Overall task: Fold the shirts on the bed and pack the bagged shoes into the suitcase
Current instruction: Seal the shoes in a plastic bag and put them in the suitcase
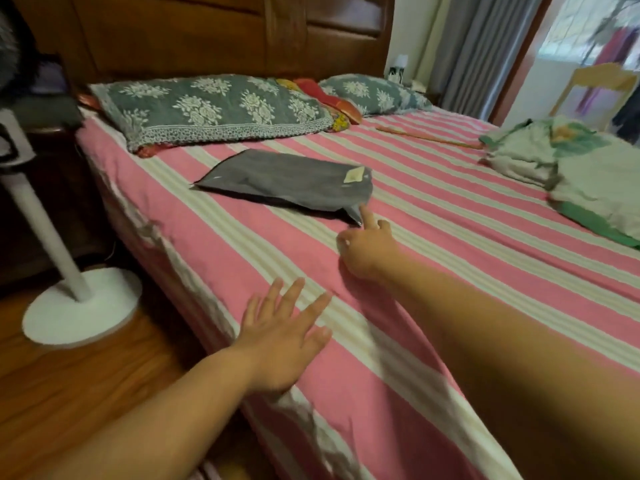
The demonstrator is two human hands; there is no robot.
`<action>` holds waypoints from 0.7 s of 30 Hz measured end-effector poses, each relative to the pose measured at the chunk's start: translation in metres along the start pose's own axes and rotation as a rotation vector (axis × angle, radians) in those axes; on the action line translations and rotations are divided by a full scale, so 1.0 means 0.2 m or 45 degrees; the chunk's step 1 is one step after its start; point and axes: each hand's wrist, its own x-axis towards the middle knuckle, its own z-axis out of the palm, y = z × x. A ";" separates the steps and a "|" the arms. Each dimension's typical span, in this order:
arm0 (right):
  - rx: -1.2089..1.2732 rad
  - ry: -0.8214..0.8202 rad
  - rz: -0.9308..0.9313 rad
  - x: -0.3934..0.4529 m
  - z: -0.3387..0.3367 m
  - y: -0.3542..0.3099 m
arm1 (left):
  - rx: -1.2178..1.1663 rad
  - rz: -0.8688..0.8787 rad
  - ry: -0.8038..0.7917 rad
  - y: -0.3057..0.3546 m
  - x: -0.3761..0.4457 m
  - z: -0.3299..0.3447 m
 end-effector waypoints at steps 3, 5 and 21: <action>-0.029 0.022 0.120 0.23 0.13 -0.02 | -0.019 0.010 -0.011 -0.02 0.02 0.01; -0.087 0.072 0.119 0.24 0.16 -0.02 | -0.025 0.002 -0.030 -0.03 0.02 0.01; 0.113 0.382 0.245 -2.17 -0.31 0.63 | -3.040 -0.849 0.396 0.50 -0.99 -0.08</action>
